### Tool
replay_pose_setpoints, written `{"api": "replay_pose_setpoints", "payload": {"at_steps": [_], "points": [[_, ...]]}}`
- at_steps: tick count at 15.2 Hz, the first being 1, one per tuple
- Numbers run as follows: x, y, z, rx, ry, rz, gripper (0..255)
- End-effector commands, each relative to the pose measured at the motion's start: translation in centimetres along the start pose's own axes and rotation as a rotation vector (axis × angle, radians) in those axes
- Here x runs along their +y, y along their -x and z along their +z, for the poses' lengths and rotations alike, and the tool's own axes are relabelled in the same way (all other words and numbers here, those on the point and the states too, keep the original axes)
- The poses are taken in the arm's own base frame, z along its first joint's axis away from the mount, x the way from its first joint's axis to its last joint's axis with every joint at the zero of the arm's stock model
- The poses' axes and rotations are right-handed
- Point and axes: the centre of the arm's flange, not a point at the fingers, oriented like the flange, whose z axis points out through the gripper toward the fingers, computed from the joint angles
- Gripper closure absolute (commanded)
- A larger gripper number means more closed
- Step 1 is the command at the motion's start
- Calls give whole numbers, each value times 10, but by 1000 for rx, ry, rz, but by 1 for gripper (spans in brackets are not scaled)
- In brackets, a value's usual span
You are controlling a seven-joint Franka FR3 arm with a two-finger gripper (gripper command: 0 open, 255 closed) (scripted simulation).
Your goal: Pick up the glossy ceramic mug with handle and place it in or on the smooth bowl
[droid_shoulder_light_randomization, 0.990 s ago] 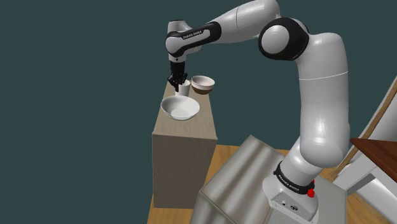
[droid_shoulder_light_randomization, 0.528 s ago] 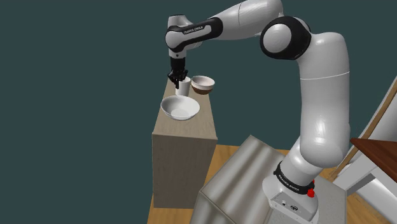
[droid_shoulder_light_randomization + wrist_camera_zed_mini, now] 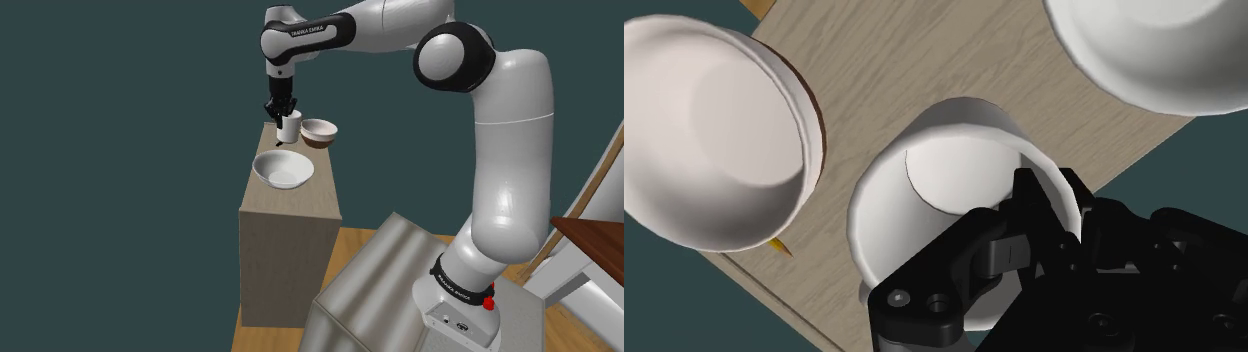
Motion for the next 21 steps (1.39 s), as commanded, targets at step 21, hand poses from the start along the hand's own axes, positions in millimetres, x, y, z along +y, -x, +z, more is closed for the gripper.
{"api": "replay_pose_setpoints", "payload": {"at_steps": [21], "points": [[70,8,-92,0,0,0,255]]}}
